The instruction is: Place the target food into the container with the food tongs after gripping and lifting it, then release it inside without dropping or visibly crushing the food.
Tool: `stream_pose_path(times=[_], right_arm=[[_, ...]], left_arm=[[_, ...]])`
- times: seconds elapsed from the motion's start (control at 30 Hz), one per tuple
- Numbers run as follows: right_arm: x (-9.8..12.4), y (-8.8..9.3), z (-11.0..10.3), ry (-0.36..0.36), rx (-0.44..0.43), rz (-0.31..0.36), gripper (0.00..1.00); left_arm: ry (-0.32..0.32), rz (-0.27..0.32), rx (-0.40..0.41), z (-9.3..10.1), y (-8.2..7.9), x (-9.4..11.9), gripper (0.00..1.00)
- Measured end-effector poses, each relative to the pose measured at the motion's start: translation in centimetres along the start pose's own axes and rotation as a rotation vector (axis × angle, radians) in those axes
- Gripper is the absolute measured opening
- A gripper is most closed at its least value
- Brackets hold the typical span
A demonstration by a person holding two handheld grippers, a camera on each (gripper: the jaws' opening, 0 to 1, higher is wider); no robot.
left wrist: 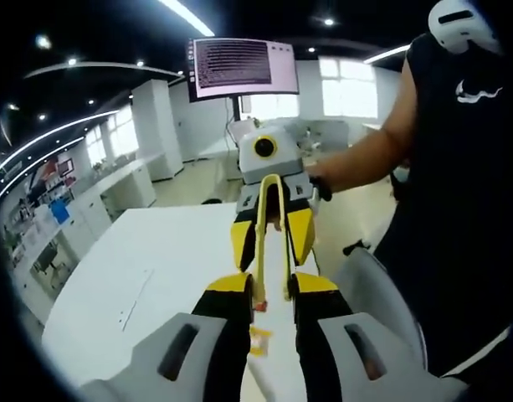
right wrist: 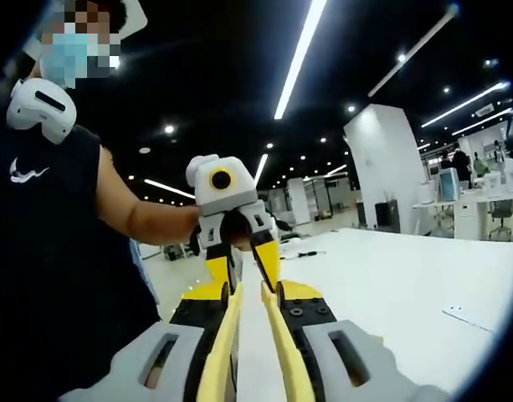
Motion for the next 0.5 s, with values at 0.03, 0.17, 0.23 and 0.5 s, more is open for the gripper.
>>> stream_pose_path(times=[0.03,0.17,0.23,0.5], right_arm=[[0.1,0.0,0.0,0.000,-0.002,0.001,0.21],[0.3,-0.3,0.2,0.002,-0.012,0.009,0.21],[0.3,-0.5,0.1,-0.002,-0.010,0.012,0.21],[0.2,-1.1,0.1,-0.009,0.002,0.037,0.20]], left_arm=[[0.001,0.000,0.002,0.0,0.0,0.1,0.15],[-0.002,0.010,0.014,0.0,0.0,0.2,0.15],[0.002,0.005,0.023,0.0,0.0,0.1,0.16],[0.013,0.035,0.067,0.1,-0.3,-0.1,0.12]])
Point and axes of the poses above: the point that each gripper's makers call its tool centre point, and the gripper's own axes: x roughly backward along the fingers, z roughly to its right, y roughly out of its underside, the point moved 7 cm from there along x, roughly backward along the fingers, and after that the axes turned 12 degrees about x, right-handed, at the moved point
